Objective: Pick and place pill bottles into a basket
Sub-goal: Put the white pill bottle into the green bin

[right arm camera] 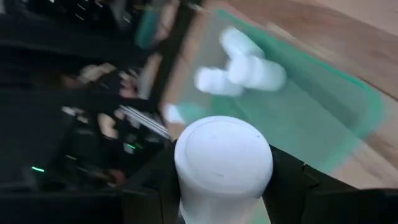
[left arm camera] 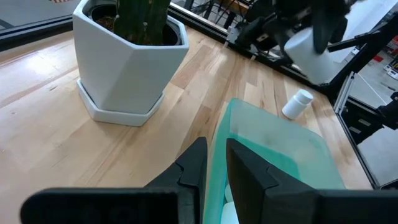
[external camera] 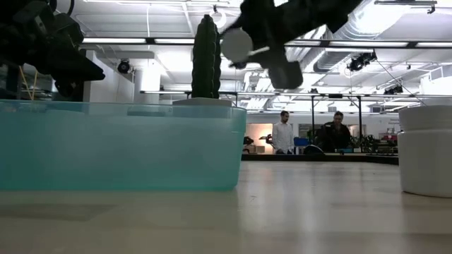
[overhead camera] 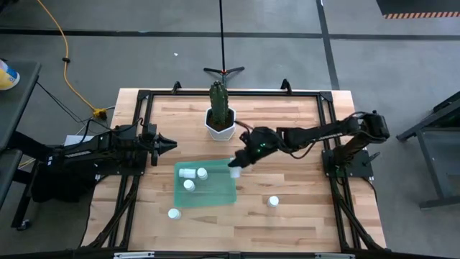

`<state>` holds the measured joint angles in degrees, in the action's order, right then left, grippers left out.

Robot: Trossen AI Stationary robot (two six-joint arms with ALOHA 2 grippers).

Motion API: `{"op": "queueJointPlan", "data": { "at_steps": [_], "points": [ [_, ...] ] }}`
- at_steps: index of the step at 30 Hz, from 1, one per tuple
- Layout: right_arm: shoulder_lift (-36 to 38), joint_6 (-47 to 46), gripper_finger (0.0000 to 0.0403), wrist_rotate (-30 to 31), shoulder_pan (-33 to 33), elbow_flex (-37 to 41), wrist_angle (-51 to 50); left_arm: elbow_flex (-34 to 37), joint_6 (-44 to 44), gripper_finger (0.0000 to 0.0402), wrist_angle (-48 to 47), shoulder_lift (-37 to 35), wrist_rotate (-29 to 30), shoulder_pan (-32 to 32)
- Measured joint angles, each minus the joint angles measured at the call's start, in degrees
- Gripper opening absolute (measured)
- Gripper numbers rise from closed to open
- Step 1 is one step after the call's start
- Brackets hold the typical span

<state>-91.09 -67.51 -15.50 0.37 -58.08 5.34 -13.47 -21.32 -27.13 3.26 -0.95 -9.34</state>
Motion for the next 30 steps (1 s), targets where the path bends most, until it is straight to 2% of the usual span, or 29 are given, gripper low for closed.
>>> {"op": "queueJointPlan", "data": {
  "at_steps": [8, 16, 24, 30],
  "points": [
    [-2.79, -4.48, 0.0161, -1.31, -0.89, 0.00, 13.86, 0.00, 0.00, 0.0097, 0.00, -0.02, 0.00, 0.00],
    [-5.76, -3.00, 0.0161, 6.92, -0.69, 0.02, 32.79, 0.02, 0.00, 0.0097, 0.00, 0.00, -0.04, 0.00],
    [-5.81, 1.70, 0.0157, 12.19, -0.65, 0.00, 45.42, 0.05, -1.72, 0.0097, 0.40, 0.00, -0.37, -0.02],
    [-5.90, 5.86, 0.0157, 15.33, -0.58, 0.00, 51.25, 0.11, -3.65, 0.0097, 8.85, -0.01, -3.02, 0.00]
  ]
}}
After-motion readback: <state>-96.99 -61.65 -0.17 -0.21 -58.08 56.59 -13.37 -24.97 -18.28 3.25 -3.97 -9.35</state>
